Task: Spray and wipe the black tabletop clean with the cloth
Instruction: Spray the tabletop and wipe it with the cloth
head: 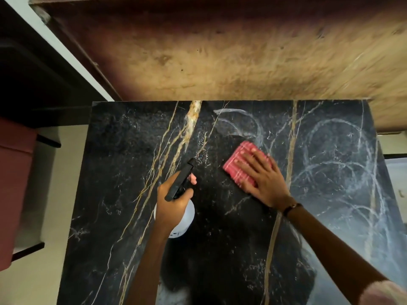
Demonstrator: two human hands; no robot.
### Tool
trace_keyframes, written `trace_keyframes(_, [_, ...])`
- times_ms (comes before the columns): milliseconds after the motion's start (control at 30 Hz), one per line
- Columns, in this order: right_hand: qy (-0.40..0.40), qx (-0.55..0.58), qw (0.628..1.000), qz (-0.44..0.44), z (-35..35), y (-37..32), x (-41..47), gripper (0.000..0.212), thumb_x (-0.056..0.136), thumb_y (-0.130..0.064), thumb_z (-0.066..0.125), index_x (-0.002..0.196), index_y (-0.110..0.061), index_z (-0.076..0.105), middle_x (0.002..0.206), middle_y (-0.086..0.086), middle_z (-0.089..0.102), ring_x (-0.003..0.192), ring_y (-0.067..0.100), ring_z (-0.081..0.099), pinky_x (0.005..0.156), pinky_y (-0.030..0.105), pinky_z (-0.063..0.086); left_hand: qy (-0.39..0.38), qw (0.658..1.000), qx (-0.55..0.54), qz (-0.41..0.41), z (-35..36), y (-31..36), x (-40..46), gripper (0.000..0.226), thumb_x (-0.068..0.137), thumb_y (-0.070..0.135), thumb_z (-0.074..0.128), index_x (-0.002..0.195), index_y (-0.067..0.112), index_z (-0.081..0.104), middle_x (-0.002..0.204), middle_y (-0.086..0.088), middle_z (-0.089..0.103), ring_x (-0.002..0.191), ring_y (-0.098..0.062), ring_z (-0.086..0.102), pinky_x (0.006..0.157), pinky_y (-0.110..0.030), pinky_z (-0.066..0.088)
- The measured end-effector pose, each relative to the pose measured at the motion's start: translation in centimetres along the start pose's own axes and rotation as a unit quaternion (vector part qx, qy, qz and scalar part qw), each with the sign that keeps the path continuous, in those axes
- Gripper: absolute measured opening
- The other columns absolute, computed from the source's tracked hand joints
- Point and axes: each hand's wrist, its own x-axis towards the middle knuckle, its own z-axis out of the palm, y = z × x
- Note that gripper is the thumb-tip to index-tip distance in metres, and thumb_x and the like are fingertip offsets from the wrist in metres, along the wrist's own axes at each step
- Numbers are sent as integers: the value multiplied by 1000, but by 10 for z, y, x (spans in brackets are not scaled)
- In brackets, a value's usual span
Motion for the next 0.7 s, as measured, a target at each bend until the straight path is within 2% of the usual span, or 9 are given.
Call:
trace_keyframes(133, [12,36,992,122,-9,8,78,62,94,-59,21,150,-32,25,159,-1,20,148,23,9,116,56,12,-7,1000,-2,2,-1,1,18,20,74,-1,51,88,6,65,69,11,65,53,4,54,57,-6,40])
trace_keyframes(200, [7,49,990,134,-6,-10,117,63,93,-60,19,149,-33,25,159,-1,21,148,24,10,116,58,10,-6,1000,-5,3,-1,4,24,18,75,1,52,88,4,65,66,9,64,52,3,53,56,-7,40])
trace_keyframes(267, [-8,41,994,99,-3,-30,139,64,92,-61,15,149,-33,25,159,0,22,148,25,8,115,60,9,-7,1000,-9,1,-1,6,30,17,76,2,53,88,5,65,64,10,64,52,2,54,56,-9,41])
trace_keyframes(333, [-23,17,999,21,0,-36,131,62,94,-60,16,150,-34,23,159,-1,20,149,24,7,116,58,8,-8,1000,-8,-2,-1,7,37,16,76,2,55,87,8,65,63,8,62,50,0,52,55,-10,40])
trace_keyframes(400, [-26,-4,998,-55,1,-19,105,61,96,-60,20,151,-35,19,160,-4,18,149,22,6,118,54,7,-3,1000,-4,-1,-3,6,43,18,80,-4,57,85,11,66,63,7,62,48,0,50,53,-10,40])
trace_keyframes(467, [-4,-13,997,-73,-2,14,84,61,96,-60,22,151,-35,18,159,-2,20,149,22,9,118,52,8,7,1000,-1,-3,-5,5,47,30,81,-11,56,84,16,67,64,10,65,49,1,52,54,-9,41])
trace_keyframes(600, [14,8,996,84,-10,51,111,62,93,-59,22,150,-34,16,159,-2,19,148,23,9,115,58,16,11,1000,-18,-5,-8,5,50,22,74,3,55,84,17,68,67,12,67,51,2,54,55,-8,41])
trace_keyframes(700, [6,43,986,164,-14,20,170,68,89,-63,9,151,-36,15,161,-4,10,149,23,2,116,59,4,3,1000,-25,-9,-10,3,49,22,73,4,55,85,16,69,75,9,69,52,1,55,55,-9,42])
